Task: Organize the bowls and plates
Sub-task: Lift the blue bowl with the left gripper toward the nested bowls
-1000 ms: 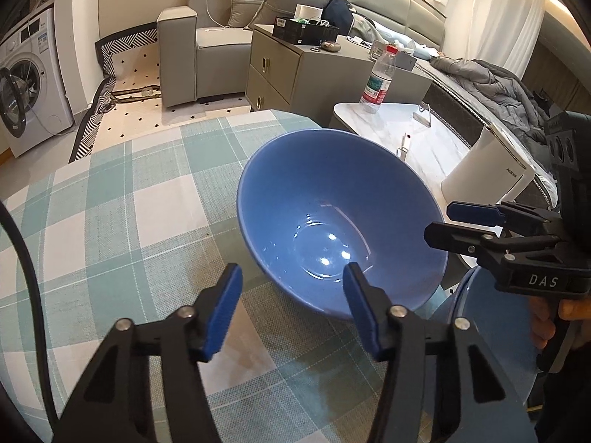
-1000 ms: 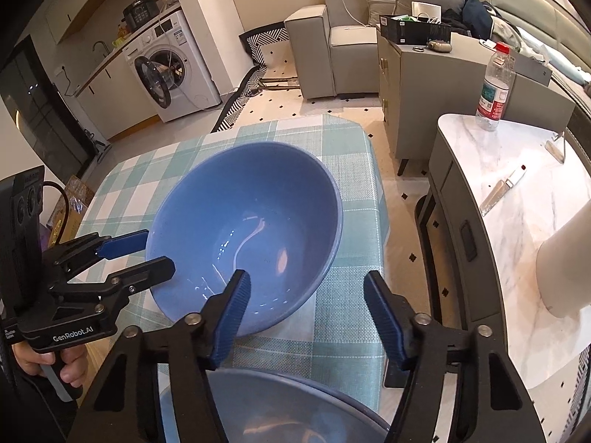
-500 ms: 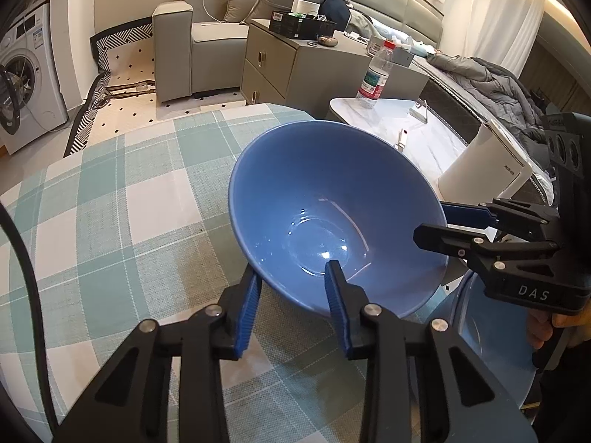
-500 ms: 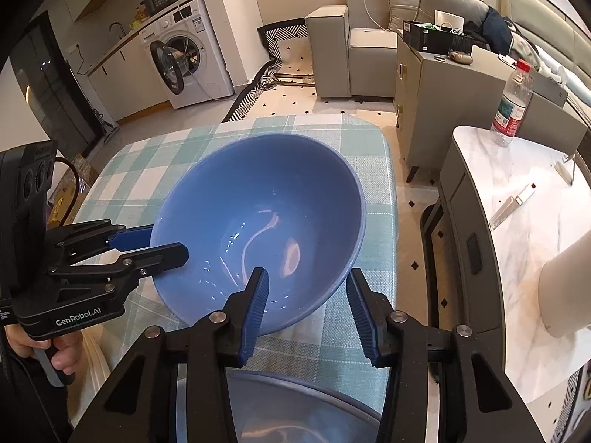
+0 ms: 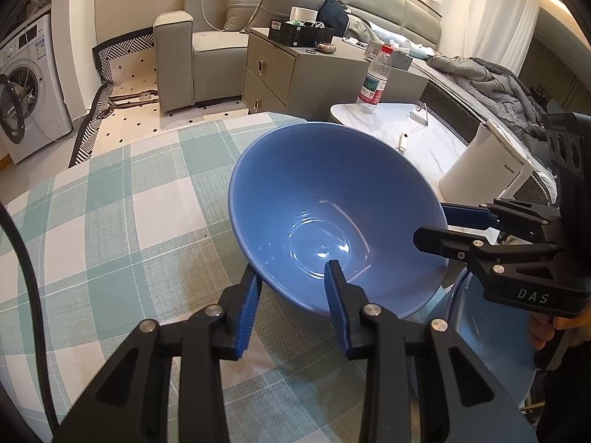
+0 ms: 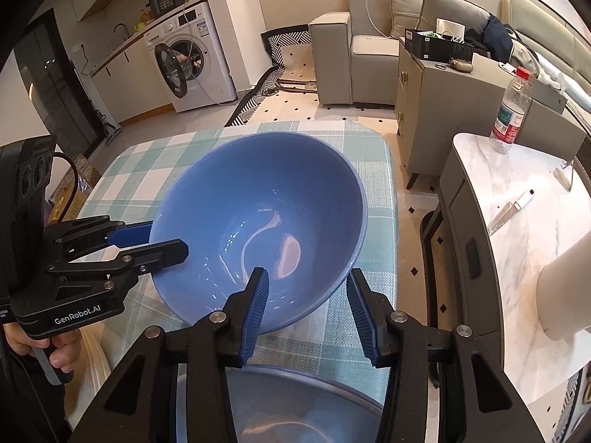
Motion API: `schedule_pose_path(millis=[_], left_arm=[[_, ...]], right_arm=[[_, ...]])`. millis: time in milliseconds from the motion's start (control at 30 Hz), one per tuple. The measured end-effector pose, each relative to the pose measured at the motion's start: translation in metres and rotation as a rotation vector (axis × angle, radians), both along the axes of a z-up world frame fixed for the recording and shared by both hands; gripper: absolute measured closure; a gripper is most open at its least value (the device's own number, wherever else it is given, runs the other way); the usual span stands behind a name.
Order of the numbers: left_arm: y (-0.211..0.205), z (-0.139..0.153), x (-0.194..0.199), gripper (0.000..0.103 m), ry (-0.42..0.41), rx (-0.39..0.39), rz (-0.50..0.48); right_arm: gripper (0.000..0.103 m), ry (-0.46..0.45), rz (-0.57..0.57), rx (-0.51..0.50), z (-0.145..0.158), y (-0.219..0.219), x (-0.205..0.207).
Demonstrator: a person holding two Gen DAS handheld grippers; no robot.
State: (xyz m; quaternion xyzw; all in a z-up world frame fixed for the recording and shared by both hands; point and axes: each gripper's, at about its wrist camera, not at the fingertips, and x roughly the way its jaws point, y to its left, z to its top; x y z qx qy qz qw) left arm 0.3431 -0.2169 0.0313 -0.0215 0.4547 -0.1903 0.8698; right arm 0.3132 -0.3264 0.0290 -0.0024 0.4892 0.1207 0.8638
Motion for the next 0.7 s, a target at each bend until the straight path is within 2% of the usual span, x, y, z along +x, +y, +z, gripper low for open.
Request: schedule_pose_path(millis=[700], left_arm=[[-0.001, 0.028, -0.017, 0.069, -0.063, -0.003, 0.001]], right_arm=[[0.057, -0.092, 0.003, 0.012, 0.036, 0.002, -0.026]])
